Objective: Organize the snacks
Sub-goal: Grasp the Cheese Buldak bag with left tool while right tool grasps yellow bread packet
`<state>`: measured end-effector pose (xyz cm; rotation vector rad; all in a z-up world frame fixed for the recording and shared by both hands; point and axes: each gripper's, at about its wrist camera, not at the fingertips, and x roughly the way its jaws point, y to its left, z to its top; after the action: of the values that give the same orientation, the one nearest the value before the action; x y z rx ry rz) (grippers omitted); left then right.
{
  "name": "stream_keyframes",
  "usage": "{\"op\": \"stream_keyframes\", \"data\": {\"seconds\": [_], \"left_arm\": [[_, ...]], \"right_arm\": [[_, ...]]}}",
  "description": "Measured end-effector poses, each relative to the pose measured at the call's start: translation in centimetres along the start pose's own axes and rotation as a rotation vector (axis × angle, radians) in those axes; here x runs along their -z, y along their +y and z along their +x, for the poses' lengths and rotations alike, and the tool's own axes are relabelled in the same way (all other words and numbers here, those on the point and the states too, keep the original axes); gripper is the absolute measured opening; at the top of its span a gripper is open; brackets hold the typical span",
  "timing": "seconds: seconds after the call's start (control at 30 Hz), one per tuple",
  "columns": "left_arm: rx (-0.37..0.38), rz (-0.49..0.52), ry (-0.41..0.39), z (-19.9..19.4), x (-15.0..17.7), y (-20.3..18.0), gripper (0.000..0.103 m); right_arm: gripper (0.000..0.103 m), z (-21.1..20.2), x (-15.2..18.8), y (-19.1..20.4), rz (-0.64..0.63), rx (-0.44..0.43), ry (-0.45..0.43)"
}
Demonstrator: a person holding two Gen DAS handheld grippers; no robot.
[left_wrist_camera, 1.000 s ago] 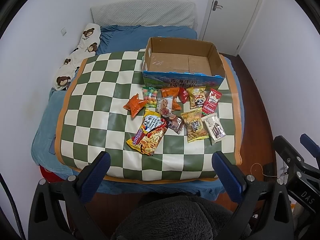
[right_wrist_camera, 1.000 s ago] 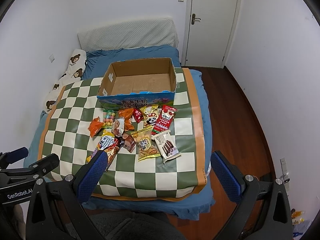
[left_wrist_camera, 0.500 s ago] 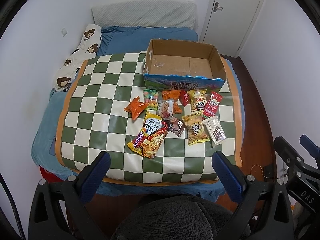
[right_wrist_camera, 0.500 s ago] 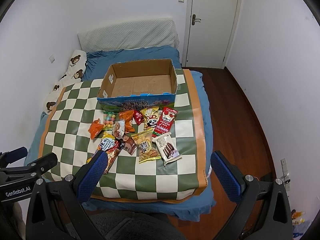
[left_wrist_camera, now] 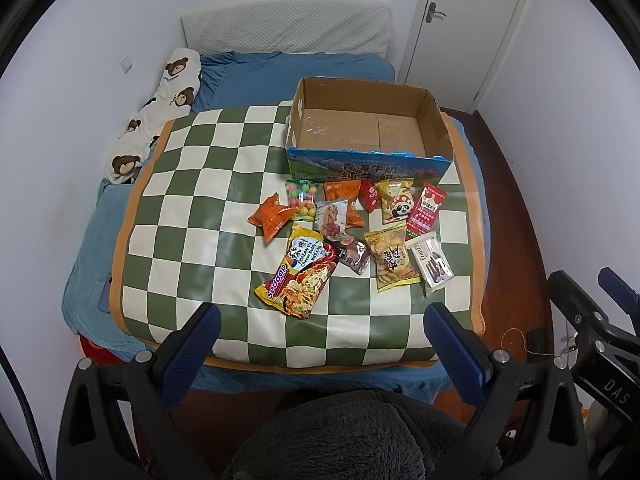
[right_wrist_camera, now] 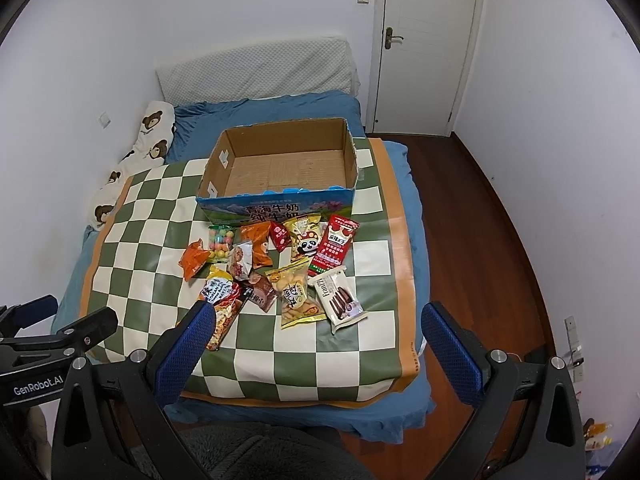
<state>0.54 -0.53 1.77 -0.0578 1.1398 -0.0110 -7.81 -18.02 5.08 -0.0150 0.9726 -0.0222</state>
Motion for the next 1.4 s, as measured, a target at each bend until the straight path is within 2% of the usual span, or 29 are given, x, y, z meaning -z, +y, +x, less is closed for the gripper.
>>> {"op": "stream_keyframes", "data": {"seconds": [0.2,0.3,0.37,0.47,0.57,0.67,0.8,0.93,1.07,1.1,1.13,1.2,1.23,1.27,1.37,1.4], "left_arm": [[-0.003,-0.02,-0.026,1.4,-0.6,1.6,0.103],[-0.062,-0.013,-0.043,3.6,-1.3,3.0,0.103],[-0.105,0.003,-0.027,5.8,-1.7,3.9,0.103],[-0.146,0.055,0.033,10.2,-2.2,4.8,0.103],[-0.174,0.153,0.113,15.6,-2.3,4.8,0.103],[-0.163,0.232,0.208,21.2,-2.2,4.4,0.103],[-0.087,0.308,0.332,28.1,-2.0,3.2,0.102],[-0.072,0.377,0.396,33.7,-1.9,2.1,0.102],[-0.028,0.401,0.448,36.8,-1.4,1.5,0.101],[-0.017,0.399,0.454,37.1,-1.2,1.4,0.091],[-0.008,0.388,0.457,37.2,-1.0,1.3,0.086],[-0.009,0.34,0.449,37.0,-1.0,1.7,0.083],[-0.002,0.293,0.448,36.8,-1.1,2.2,0.082],[0.008,0.242,0.449,36.7,-1.0,2.8,0.082],[0.028,0.033,0.468,36.0,-1.1,6.3,0.082],[0.035,-0.006,0.47,36.0,-0.9,7.0,0.082]], "right_arm": [[0.103,1.9,-0.1,-0.1,0.03,-0.028,0.025],[0.103,5.3,0.3,-0.7,0.062,-0.056,0.073],[0.103,8.1,0.3,-0.8,0.087,-0.073,0.122],[0.103,13.6,0.8,-0.7,0.116,-0.099,0.206],[0.103,18.9,1.4,-0.4,0.11,-0.113,0.26],[0.103,24.0,2.1,0.1,0.083,-0.096,0.295],[0.103,29.7,2.2,1.4,0.026,-0.065,0.339],[0.086,33.8,2.0,2.6,-0.01,-0.085,0.36],[0.085,37.3,1.8,4.0,-0.058,-0.085,0.392],[0.085,38.4,2.0,4.4,-0.071,-0.077,0.42],[0.085,39.2,2.2,4.6,-0.077,-0.076,0.442],[0.076,40.6,2.7,4.9,-0.074,-0.074,0.479],[0.061,41.0,2.8,4.9,-0.065,-0.074,0.495],[0.05,41.4,3.0,4.8,-0.039,-0.086,0.515],[0.048,41.6,3.7,4.1,0.067,-0.125,0.562],[0.047,41.6,4.2,3.7,0.115,-0.164,0.594]]}}
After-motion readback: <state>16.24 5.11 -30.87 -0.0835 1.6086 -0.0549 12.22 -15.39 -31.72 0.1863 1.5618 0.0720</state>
